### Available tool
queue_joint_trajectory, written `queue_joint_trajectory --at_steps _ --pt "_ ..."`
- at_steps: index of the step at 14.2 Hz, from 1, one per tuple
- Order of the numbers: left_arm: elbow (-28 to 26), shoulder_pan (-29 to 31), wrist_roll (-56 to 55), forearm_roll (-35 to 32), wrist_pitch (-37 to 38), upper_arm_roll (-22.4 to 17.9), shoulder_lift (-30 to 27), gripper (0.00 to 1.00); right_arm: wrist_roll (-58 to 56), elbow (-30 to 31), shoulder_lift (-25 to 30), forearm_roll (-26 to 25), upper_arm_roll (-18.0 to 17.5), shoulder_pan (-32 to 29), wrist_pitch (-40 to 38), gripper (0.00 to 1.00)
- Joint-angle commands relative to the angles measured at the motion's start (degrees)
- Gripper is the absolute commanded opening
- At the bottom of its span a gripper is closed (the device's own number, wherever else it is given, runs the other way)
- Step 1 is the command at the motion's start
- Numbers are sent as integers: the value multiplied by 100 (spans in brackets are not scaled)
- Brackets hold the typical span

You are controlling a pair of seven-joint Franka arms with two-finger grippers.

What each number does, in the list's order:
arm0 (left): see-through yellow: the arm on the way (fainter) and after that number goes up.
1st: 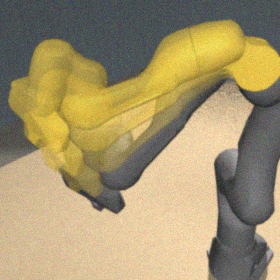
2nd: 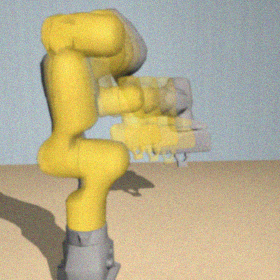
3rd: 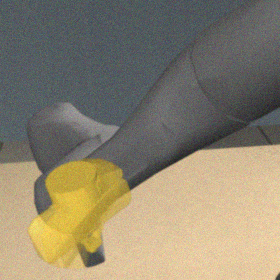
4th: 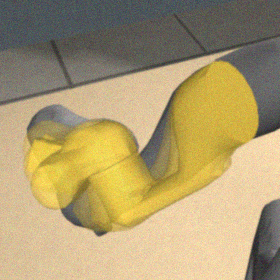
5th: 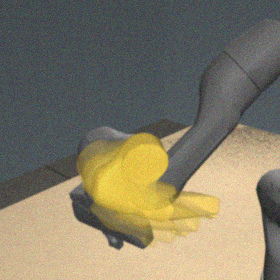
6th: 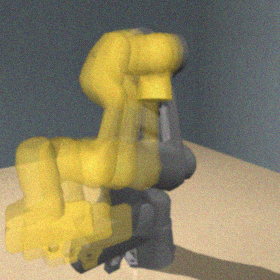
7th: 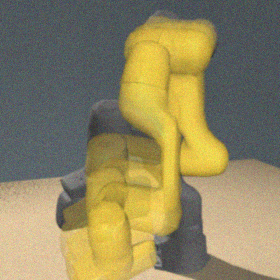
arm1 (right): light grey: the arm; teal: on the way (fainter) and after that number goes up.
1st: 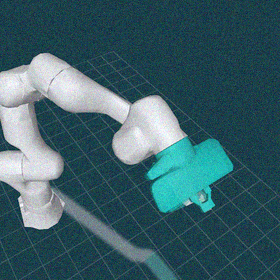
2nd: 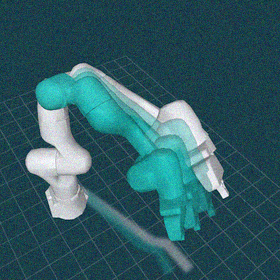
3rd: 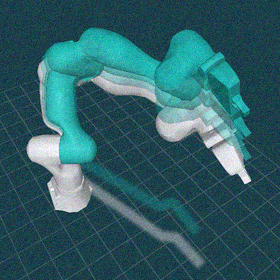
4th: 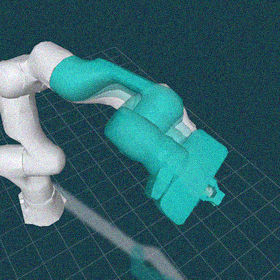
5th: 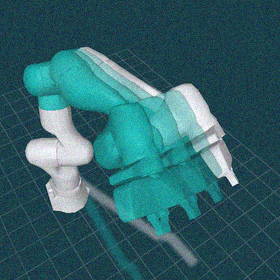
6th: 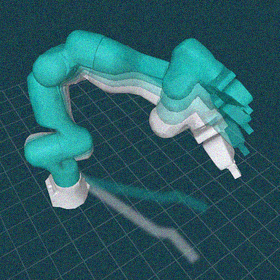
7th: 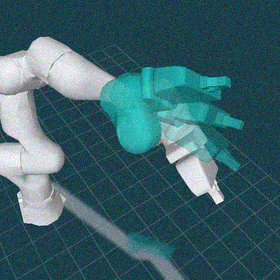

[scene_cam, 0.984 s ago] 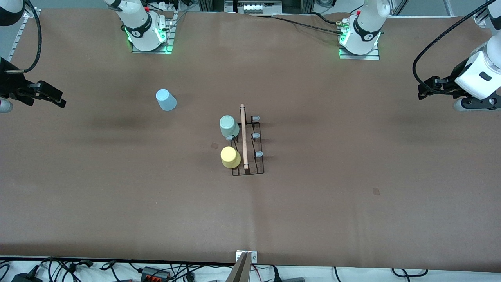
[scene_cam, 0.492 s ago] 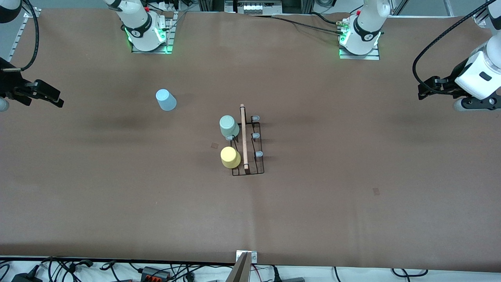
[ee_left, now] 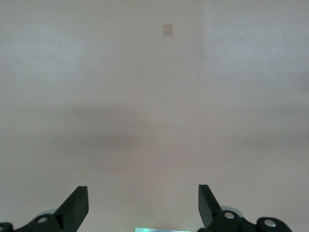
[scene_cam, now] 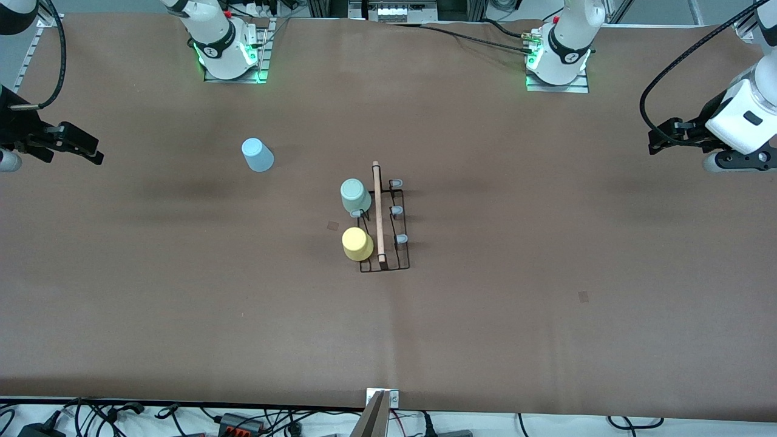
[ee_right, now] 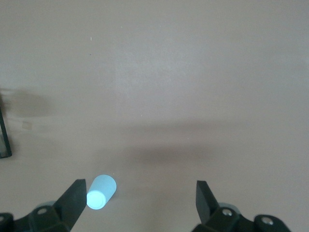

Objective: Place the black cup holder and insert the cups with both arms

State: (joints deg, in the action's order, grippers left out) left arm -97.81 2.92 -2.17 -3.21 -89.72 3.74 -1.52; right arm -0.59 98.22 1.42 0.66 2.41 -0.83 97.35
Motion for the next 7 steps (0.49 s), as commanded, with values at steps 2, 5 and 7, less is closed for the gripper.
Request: queue_joint_trajectory --at_steps 2,5,7 --pt "-10 25 165 110 -37 -31 3 100 -55 12 95 -75 -83 -84 -111 100" --pt "-10 25 165 110 -37 -31 3 100 -55 21 95 -84 -83 -84 -76 100" --pt "-10 25 165 119 -37 -31 3 100 -55 39 104 -92 -92 -75 -67 100"
